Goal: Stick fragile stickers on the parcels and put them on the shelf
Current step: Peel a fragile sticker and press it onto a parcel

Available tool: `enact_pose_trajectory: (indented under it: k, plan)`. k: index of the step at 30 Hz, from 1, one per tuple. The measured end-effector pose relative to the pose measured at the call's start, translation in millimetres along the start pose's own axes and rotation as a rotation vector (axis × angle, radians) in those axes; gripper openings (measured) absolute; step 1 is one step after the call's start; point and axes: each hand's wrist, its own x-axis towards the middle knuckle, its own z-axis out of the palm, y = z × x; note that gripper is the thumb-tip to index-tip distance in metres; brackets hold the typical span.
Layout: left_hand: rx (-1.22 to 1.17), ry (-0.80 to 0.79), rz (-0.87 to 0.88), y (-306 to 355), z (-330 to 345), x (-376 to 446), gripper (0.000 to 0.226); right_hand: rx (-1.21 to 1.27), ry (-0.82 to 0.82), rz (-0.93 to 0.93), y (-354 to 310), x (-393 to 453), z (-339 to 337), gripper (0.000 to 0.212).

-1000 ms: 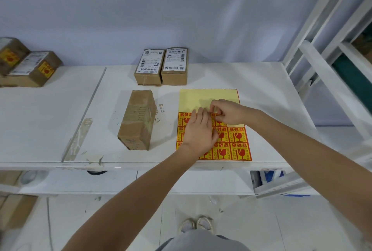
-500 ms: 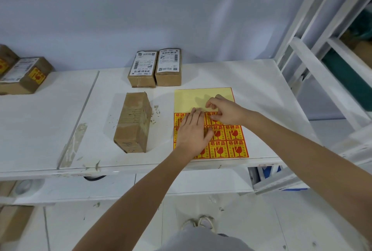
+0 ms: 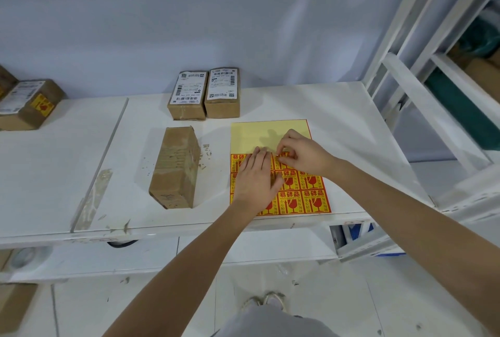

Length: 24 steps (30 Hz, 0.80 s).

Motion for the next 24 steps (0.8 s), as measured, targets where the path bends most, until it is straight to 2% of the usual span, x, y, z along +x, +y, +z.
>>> enact_pose_trajectory:
  k: [5, 10, 16, 18, 21, 24]
  plan:
    - [-0.006, 0.013, -0.011, 0, 1, 0, 0.071, -0.036, 0.123, -0.058, 2, -12, 4, 0.01]
    - [-0.03, -0.01, -0.004, -3, 2, 1, 0.057, -0.006, 0.243, -0.1, 5, -27, 3, 0.004]
    - [-0.007, 0.008, 0.019, -4, 3, 1, 0.075, 0.126, 0.328, -0.107, 11, -41, 2, 0.003]
    - [0.005, 0.003, 0.018, -2, 2, 1, 0.076, 0.204, 0.347, -0.066, 10, -44, 0, 0.002]
    - [0.016, -0.006, 0.011, -3, 2, 1, 0.063, 0.428, 0.468, 0.097, 7, -46, -9, 0.002]
    - [-0.003, 0.016, 0.011, -2, 2, 0, 0.056, 0.523, 0.533, 0.196, 6, -47, -24, 0.002]
